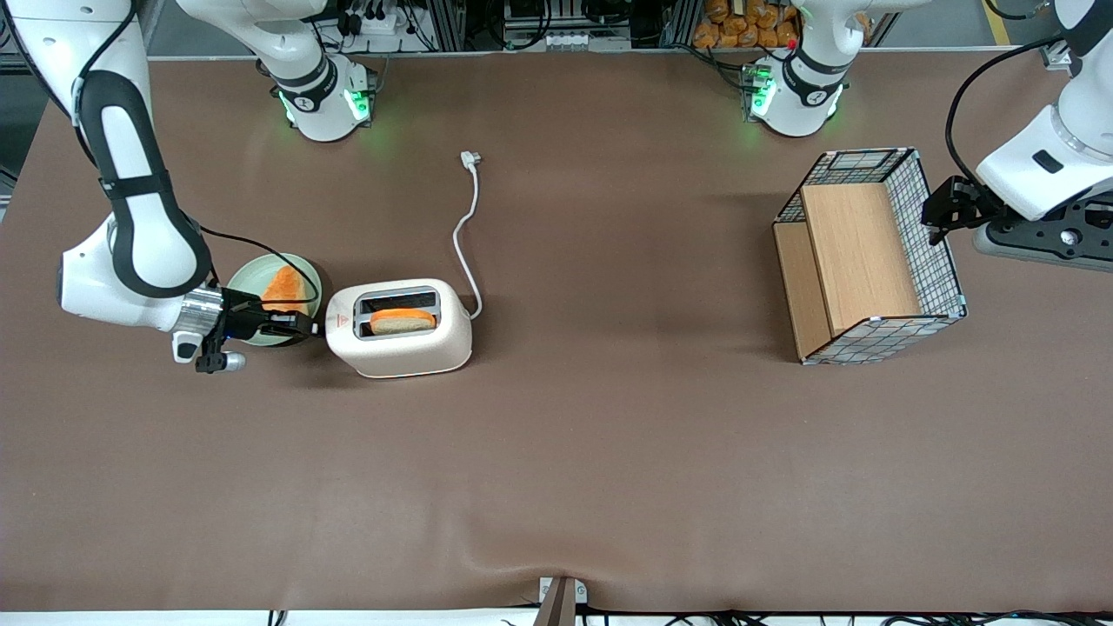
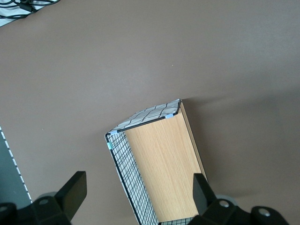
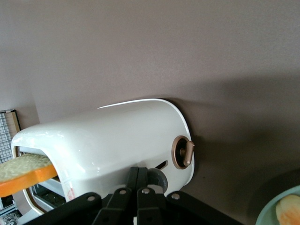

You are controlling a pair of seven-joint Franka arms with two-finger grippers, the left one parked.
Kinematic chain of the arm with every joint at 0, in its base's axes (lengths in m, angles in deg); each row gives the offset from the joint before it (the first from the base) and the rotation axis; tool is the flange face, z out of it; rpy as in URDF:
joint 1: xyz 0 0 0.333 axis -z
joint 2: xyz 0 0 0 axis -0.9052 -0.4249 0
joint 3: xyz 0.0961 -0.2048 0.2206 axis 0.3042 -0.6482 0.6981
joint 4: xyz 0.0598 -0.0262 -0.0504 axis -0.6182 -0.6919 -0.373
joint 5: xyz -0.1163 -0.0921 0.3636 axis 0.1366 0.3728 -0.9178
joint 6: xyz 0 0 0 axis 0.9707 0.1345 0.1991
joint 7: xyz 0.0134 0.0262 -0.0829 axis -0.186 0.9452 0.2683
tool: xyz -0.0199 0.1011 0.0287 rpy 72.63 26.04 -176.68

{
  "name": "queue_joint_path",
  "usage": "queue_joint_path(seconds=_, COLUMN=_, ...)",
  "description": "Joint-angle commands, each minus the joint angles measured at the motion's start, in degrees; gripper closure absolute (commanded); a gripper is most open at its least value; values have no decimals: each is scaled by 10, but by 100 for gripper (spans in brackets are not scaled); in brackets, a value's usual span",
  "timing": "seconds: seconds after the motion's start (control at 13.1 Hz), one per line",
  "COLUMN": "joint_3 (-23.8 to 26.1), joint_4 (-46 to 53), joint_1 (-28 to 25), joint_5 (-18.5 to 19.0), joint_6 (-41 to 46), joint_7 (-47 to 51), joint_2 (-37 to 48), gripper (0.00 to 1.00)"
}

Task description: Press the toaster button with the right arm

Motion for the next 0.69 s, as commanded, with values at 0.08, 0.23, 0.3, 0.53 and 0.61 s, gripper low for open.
queue_joint_path(seconds=0.08, joint_3=4, joint_4=-1, joint_1=5, joint_5=-35, joint_6=-9, joint_7=-42, joint_2=-25, gripper=100)
queue_joint_path(seconds=0.23, joint_3=4, joint_4=-1, joint_1=5, joint_5=-36, joint_6=-9, joint_7=-45, joint_2=-30, gripper=100)
queue_joint_path(seconds=0.3, joint_3=3, joint_4=0, joint_1=5, joint_5=-37, joint_6=-10, joint_7=-45, joint_2=-35, gripper=100)
queue_joint_path(seconds=0.53, joint_3=3, joint_4=1, joint_1=5, joint_5=-37, joint_6=-11, joint_7=-46, joint_2=-37, gripper=100)
queue_joint_path(seconds=0.61, joint_3=3, joint_4=0, joint_1=4, joint_5=-37, joint_6=-16, joint_7=-46, joint_2=-41, gripper=100)
